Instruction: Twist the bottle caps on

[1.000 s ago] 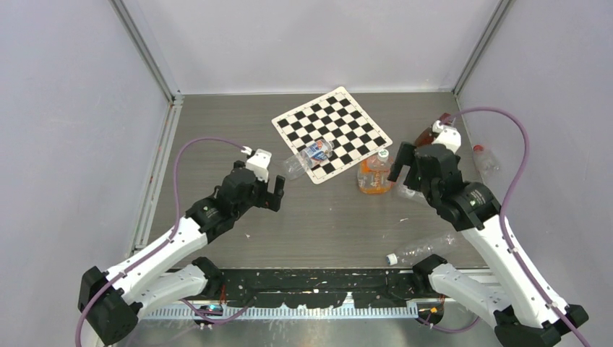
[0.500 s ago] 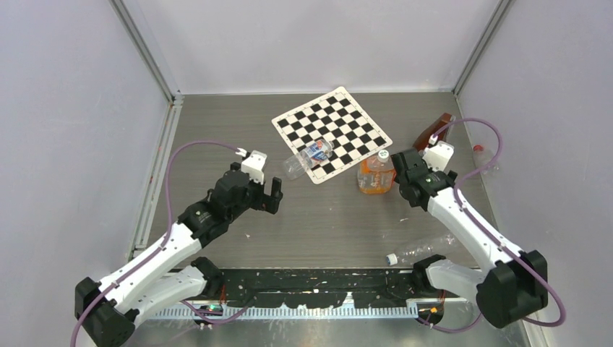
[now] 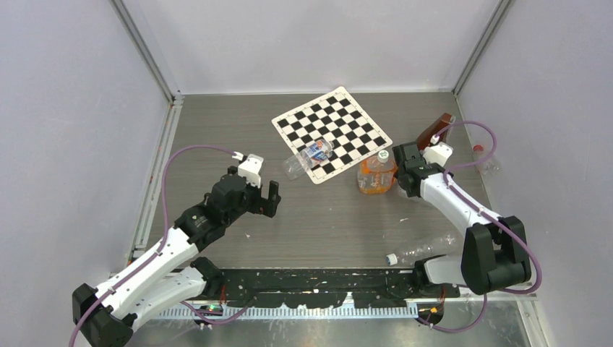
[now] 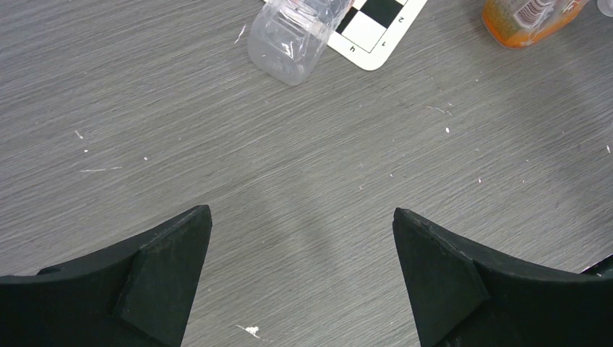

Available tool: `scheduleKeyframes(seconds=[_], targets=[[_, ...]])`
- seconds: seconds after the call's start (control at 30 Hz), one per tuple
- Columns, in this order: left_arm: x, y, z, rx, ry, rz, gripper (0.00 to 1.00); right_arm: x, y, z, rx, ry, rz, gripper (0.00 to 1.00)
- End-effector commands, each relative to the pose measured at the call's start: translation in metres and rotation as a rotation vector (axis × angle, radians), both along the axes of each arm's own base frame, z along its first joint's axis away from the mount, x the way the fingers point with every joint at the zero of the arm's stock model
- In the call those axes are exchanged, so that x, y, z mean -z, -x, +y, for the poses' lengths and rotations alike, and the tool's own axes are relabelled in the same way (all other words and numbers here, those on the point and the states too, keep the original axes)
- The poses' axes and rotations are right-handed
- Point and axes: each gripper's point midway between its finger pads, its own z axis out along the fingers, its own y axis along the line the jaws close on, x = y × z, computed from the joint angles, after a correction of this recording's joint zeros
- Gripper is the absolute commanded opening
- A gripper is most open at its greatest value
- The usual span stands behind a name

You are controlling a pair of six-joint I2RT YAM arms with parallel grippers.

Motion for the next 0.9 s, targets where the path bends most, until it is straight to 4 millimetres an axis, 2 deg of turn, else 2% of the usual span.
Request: scheduleKeyframes(seconds=[0.0,0.2,0.3,0.4,0.57,0.7,0.83,0.87], targets=[[-0.003,0.000,-0.001,0.000,0.024,-0.009,1.00,0.006,0.030,0.005,0.026,-0.078,0.076,1.00],[0.000,-0.003,-0.005,0.006,0.025,-0.002,1.00,-0.001,0.082,0.011,-0.009,-0.157,0.174,0.99],[0.001,-0.005,-0.009,0.015,0.023,0.005,1.00,-0.017,0.088,0.010,-0.040,-0.163,0.135,0.95],[0.001,-0.007,-0.014,0.027,0.028,0.010,1.00,-0.034,0.074,0.009,-0.080,-0.141,0.063,0.87],[0.000,-0.008,-0.017,0.041,0.025,0.016,1.00,-0.049,0.026,0.017,-0.141,-0.131,-0.059,0.78],[-0.001,-0.006,-0.015,0.040,0.021,0.015,1.00,-0.035,-0.002,0.021,-0.136,-0.135,-0.054,0.70],[0.000,-0.002,-0.009,0.029,0.017,0.013,1.00,-0.005,-0.016,0.019,-0.077,-0.170,-0.018,0.57],[0.000,-0.002,-0.008,0.026,0.017,0.012,1.00,0.006,-0.015,0.018,-0.056,-0.177,0.002,0.56]])
